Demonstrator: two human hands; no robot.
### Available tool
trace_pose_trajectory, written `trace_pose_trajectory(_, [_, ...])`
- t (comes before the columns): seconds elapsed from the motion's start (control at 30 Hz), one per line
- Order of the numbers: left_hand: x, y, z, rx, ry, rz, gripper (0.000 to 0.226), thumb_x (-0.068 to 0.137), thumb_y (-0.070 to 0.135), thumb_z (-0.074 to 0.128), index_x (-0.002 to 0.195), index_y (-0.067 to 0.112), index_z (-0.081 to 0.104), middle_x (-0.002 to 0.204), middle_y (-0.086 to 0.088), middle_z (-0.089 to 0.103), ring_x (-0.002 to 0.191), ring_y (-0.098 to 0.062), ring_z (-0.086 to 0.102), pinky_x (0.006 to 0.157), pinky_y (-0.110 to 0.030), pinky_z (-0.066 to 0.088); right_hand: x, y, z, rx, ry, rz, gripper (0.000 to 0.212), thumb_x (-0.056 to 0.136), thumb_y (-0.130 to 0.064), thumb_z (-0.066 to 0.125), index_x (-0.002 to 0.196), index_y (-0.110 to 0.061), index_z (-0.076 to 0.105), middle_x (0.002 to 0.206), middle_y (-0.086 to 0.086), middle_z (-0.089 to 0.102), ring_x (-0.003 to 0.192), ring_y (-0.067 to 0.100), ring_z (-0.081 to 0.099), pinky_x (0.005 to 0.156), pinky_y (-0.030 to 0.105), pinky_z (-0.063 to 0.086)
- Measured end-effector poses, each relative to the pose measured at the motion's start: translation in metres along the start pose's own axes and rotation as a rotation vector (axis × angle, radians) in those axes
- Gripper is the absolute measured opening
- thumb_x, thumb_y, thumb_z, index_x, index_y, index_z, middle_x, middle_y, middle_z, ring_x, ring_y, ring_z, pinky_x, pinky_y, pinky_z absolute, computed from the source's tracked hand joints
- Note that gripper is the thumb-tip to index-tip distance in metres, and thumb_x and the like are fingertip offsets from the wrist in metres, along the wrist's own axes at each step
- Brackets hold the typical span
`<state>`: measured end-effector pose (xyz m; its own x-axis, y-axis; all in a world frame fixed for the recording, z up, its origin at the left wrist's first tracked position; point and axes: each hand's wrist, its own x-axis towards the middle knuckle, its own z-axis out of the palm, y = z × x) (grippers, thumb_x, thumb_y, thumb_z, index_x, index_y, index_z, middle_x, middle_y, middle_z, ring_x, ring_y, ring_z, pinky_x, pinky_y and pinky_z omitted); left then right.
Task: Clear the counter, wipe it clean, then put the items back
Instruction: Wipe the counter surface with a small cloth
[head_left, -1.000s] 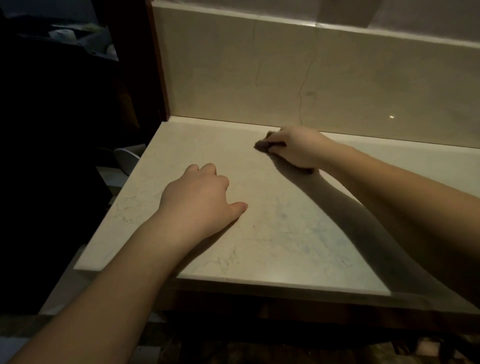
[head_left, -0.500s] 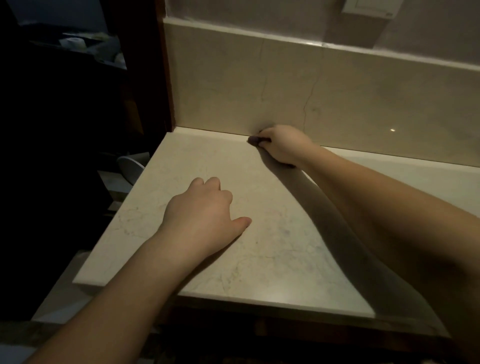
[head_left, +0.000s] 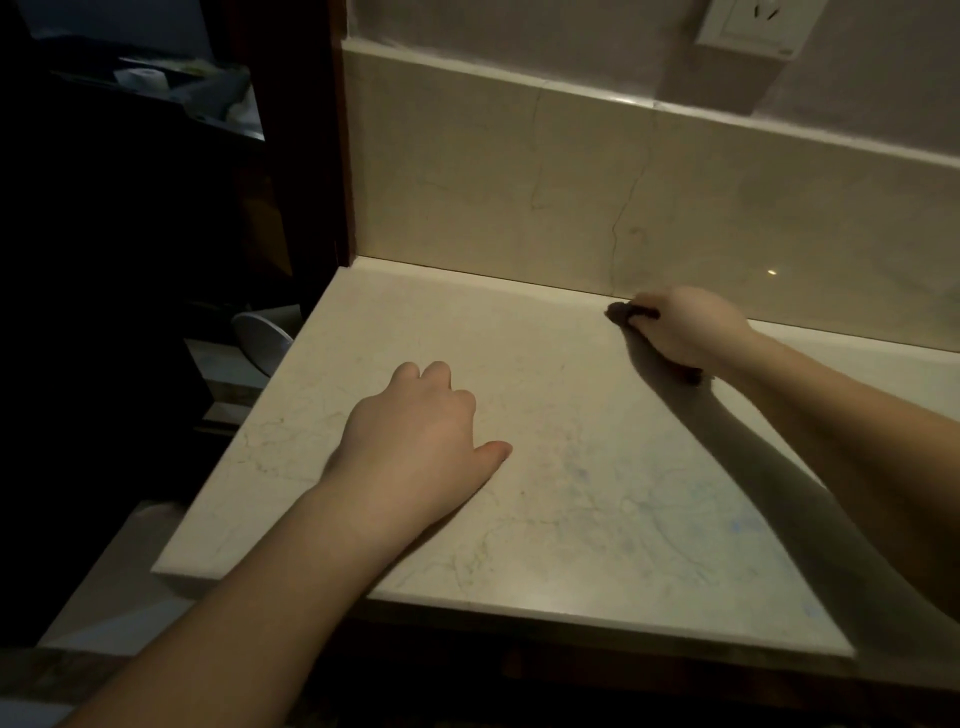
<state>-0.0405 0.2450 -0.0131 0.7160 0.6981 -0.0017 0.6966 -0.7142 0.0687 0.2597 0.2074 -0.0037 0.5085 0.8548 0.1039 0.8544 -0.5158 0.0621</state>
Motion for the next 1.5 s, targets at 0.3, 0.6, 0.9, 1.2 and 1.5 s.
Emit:
trace_pose_trajectory(0.3, [-0.003, 0.001, 0.006, 0.006, 0.023, 0.023, 0.052, 0.094, 0.062, 0.033, 0.121, 0.023, 0.056, 0.118, 0.004, 0.045, 0.112, -0.016, 0.039, 0.066, -0.030, 0.039, 0.038, -0.055, 0.016, 0.142, 0.044, -0.218, 0.027, 0.096, -0.029, 0.049, 0.116, -0.021, 0.066, 0.119, 0.007, 0.063, 0.109, 0.030, 0.055, 0.079, 0.030, 0.040])
trace_pose_trajectory(0.6, [-0.002, 0.002, 0.001, -0.096, 0.010, -0.039, 0.047, 0.088, 0.063, 0.042, 0.115, 0.028, 0.055, 0.115, 0.007, 0.044, 0.110, -0.014, 0.037, 0.070, -0.032, 0.045, -0.022, 0.001, -0.001, 0.113, -0.051, -0.405, 0.031, 0.095, -0.031, 0.054, 0.125, -0.026, 0.059, 0.116, 0.001, 0.060, 0.106, 0.023, 0.055, 0.080, 0.028, 0.037])
trace_pose_trajectory(0.9, [-0.001, 0.014, 0.003, -0.162, -0.067, -0.034, 0.048, 0.088, 0.061, 0.046, 0.124, 0.030, 0.051, 0.135, 0.006, 0.039, 0.124, -0.017, 0.031, 0.084, -0.035, 0.037, 0.029, -0.005, 0.021, 0.201, 0.053, -0.212, 0.029, 0.093, -0.027, 0.058, 0.121, -0.020, 0.063, 0.120, 0.007, 0.061, 0.112, 0.027, 0.053, 0.081, 0.027, 0.035])
trace_pose_trajectory(1.2, [0.002, 0.016, 0.005, -0.095, -0.077, -0.034, 0.047, 0.088, 0.064, 0.044, 0.119, 0.030, 0.053, 0.128, 0.005, 0.043, 0.120, -0.018, 0.034, 0.075, -0.034, 0.040, -0.049, -0.014, 0.002, 0.225, -0.019, -0.516, 0.026, 0.092, -0.033, 0.059, 0.115, -0.023, 0.067, 0.108, -0.001, 0.062, 0.099, 0.019, 0.057, 0.076, 0.025, 0.035])
trace_pose_trajectory(1.5, [0.001, 0.014, 0.004, -0.049, -0.064, -0.023, 0.038, 0.088, 0.067, 0.042, 0.094, 0.030, 0.047, 0.118, 0.005, 0.047, 0.115, -0.018, 0.036, 0.069, -0.035, 0.044, -0.084, -0.035, 0.002, 0.219, 0.040, -0.574, 0.028, 0.093, -0.038, 0.052, 0.116, -0.030, 0.067, 0.105, -0.002, 0.062, 0.094, 0.017, 0.056, 0.073, 0.024, 0.036])
